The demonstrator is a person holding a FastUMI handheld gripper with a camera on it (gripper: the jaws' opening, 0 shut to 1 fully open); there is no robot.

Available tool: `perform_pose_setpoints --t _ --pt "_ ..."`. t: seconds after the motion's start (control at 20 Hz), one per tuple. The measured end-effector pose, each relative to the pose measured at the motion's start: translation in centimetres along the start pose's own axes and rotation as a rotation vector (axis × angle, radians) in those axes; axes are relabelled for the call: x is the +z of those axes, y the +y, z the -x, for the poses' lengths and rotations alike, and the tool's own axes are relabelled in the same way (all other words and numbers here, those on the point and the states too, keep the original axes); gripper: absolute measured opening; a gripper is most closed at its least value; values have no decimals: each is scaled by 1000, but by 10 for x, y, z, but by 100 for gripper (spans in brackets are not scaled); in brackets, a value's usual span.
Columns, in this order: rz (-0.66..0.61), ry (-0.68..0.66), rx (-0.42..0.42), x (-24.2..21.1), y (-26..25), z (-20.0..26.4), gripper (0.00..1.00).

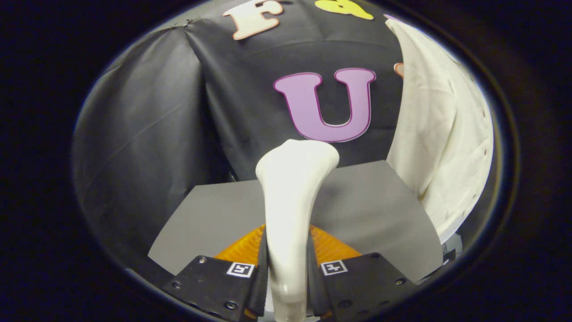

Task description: Iron the clothes twice with a garment steamer, once on the left side and once on the right side.

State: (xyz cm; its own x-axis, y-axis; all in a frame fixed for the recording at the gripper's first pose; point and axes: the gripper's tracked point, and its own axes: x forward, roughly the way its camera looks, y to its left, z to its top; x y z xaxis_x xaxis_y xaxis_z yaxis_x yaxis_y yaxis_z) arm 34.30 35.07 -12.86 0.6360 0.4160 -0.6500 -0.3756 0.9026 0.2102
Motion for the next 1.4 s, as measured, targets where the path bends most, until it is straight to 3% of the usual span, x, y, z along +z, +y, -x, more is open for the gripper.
perform_pose_setpoints --t 0.35,0.55,0.7,1.05,1.4 --pt "196 -190 164 32 16 31 37" --pt "153 -297 174 53 10 59 37" --pt "104 -373 121 76 -14 85 37" --pt "113 -473 -85 114 -128 124 36" --pt "62 -503 -209 130 -224 120 36"
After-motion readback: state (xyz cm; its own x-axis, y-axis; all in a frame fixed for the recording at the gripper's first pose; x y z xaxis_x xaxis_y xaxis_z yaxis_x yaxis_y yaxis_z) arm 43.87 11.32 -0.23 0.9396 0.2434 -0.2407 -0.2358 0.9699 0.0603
